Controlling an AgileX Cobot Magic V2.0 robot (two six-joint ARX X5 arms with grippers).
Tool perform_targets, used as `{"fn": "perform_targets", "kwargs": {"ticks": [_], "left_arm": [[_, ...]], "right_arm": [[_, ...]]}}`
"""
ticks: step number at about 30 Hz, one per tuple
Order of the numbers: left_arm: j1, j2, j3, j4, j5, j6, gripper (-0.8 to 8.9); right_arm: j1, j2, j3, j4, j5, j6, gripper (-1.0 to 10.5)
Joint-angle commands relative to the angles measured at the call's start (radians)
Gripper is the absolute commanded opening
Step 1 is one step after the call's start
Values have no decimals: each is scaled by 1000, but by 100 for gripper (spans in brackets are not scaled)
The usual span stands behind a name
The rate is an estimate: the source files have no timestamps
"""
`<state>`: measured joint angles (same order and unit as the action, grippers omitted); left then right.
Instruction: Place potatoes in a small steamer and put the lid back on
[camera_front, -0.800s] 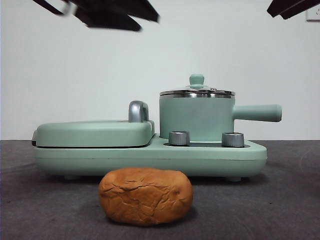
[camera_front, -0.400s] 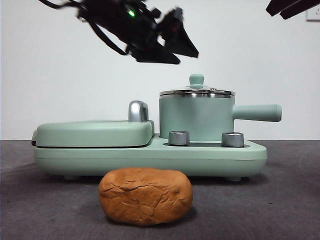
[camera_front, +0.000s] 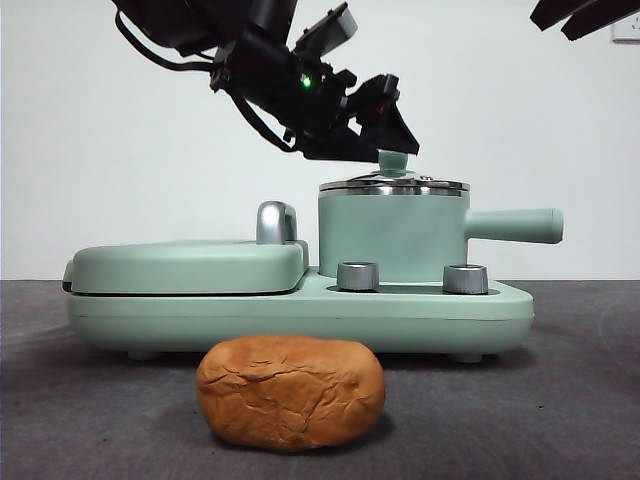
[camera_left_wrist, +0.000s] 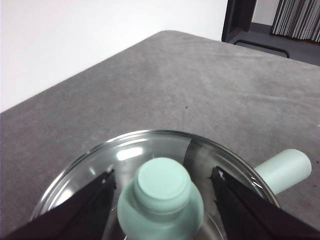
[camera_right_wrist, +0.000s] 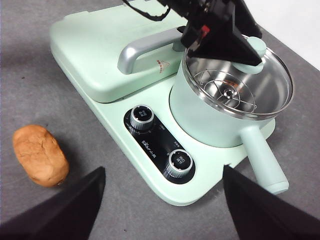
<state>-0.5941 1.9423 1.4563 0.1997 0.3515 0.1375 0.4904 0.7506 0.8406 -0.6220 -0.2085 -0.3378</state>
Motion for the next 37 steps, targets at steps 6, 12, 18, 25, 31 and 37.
{"fn": "perform_targets", "kwargs": {"ticks": [6, 12, 18, 25, 31, 37], "left_arm": [[-8, 35, 29, 19, -9, -4, 262], [-8, 36, 29, 14, -19, -4, 36], [-8, 36, 29, 16, -19, -4, 15], [-8, 30, 54, 17, -19, 0, 15], [-8, 23, 126, -9, -19, -1, 15], [-8, -9, 221, -181, -20, -1, 15]], "right_arm": [[5, 6, 14, 8, 0, 16, 371], [5, 6, 14, 8, 0, 17, 371], [5, 6, 14, 8, 0, 18, 371], [5, 6, 14, 8, 0, 18, 371], [5, 6, 14, 7, 0, 18, 371], [5, 6, 14, 2, 0, 17, 371]]}}
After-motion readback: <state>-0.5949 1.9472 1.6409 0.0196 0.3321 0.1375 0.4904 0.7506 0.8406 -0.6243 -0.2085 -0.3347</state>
